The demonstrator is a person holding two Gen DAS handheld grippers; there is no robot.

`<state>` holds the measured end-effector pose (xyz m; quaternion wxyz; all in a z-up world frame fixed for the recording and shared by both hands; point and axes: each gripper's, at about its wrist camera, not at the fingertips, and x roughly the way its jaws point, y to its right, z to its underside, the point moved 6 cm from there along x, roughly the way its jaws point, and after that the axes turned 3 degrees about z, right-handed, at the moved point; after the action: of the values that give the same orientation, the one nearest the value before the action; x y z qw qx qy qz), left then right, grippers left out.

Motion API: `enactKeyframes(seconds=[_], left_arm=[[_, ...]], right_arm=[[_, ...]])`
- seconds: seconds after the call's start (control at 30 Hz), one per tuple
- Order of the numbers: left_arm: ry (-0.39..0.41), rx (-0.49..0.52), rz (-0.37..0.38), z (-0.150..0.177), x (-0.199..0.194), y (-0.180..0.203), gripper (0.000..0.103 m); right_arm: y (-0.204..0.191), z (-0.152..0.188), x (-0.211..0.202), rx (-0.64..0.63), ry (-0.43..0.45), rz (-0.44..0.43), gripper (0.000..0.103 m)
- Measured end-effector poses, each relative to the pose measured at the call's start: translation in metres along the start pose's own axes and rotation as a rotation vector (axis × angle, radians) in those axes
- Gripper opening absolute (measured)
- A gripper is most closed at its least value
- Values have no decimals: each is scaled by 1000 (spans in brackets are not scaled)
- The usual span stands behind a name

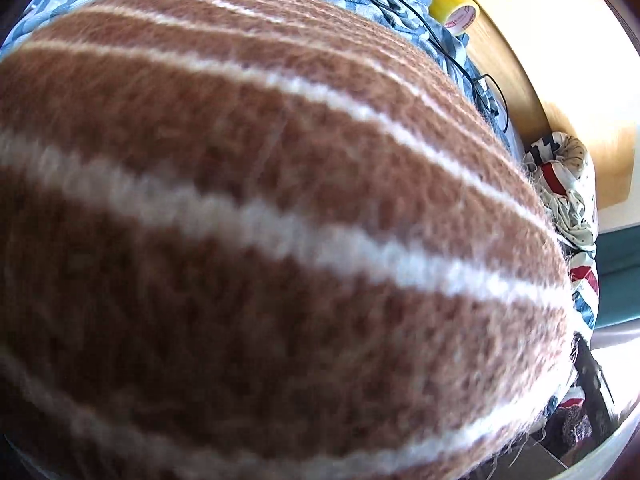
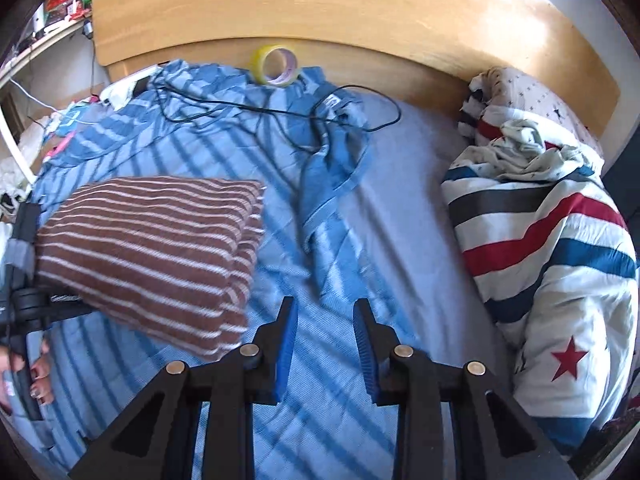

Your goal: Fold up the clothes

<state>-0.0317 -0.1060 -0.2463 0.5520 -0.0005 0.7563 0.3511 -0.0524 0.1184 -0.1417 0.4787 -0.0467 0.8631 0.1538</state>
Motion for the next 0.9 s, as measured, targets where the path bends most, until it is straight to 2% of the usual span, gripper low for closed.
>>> enactKeyframes(seconds=[0.07, 0.13, 0.27, 0.5, 0.67, 0.73, 0.9], left_arm=[[-9, 12, 7, 0, 0, 0, 3], [-20, 29, 14, 0, 0, 0, 3], [-28, 45, 12, -1, 1, 1, 3], [33, 66, -15, 2, -1, 5, 3], [119, 148, -89, 4, -6, 18, 3], [164, 189, -110, 5, -7, 23, 3], [279, 262, -119, 9, -8, 31, 1]], right_arm=[[4, -5, 5, -5, 0, 35, 32], [7, -10, 7, 3, -2, 33, 32], [-1, -22, 2, 20, 9, -41, 32], [-94, -60, 1, -69, 40, -238, 33], [-141, -79, 35, -56, -38, -355, 36], [-148, -75, 58, -50, -93, -344, 36], [-163, -45, 71, -126, -54, -291, 39]])
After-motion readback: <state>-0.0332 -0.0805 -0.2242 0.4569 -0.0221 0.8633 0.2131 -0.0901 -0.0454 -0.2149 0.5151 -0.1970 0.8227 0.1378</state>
